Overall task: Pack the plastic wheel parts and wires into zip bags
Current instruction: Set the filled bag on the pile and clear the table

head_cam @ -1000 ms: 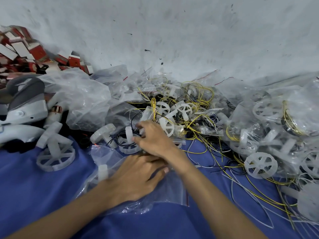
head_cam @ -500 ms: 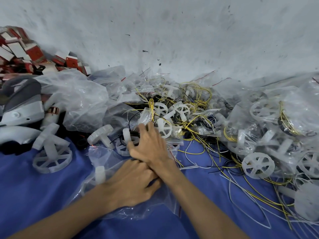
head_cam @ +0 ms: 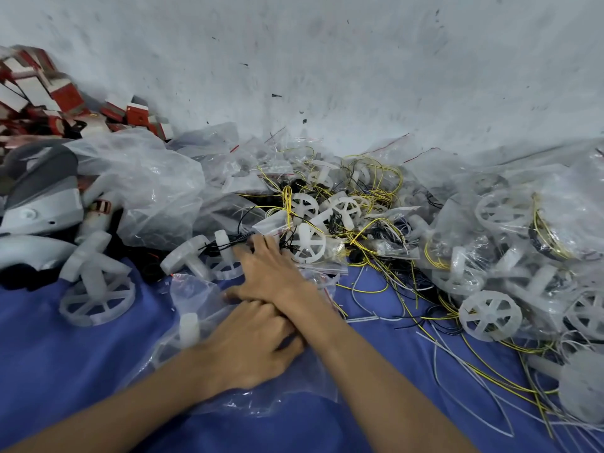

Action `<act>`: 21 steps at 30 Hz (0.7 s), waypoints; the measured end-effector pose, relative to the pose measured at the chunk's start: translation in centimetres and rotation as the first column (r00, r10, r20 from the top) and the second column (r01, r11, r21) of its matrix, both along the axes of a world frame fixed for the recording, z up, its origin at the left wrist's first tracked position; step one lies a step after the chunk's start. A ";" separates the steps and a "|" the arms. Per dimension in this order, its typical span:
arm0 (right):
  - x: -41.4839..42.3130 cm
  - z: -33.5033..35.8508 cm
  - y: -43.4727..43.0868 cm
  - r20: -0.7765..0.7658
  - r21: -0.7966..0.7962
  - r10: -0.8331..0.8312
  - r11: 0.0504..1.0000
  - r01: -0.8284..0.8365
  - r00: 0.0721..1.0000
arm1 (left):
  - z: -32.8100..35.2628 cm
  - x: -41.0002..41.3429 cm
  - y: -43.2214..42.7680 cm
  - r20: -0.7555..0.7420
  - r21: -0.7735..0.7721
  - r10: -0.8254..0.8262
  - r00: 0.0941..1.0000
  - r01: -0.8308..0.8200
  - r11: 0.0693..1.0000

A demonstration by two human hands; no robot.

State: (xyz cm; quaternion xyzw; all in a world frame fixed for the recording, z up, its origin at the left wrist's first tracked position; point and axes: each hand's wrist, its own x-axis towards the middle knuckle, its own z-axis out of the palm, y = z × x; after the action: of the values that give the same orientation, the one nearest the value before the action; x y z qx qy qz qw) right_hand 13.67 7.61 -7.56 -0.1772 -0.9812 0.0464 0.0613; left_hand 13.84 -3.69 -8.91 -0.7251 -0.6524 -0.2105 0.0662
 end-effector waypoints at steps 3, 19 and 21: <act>-0.7 0.3 -0.1 -0.043 0.028 0.009 1.000 -0.008 0.999 | 0.1 -0.2 0.0 0.012 0.028 0.013 1.000 -0.013 1.000; 6.3 4.7 2.2 -0.537 -0.465 -0.198 0.881 -0.091 0.820 | -0.7 -0.4 0.5 0.064 -0.054 0.066 0.996 -0.063 0.997; 9.2 5.4 3.0 -0.520 -0.739 -0.393 0.652 -0.168 0.758 | -0.7 -0.4 0.5 0.089 -0.035 0.066 0.994 -0.063 0.997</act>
State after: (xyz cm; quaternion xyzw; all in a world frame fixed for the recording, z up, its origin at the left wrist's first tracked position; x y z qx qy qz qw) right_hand 22.89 10.57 -2.11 -0.2242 -0.7748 0.4992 0.3167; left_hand 13.40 -3.19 -9.62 -0.6942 -0.6812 -0.2303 0.0316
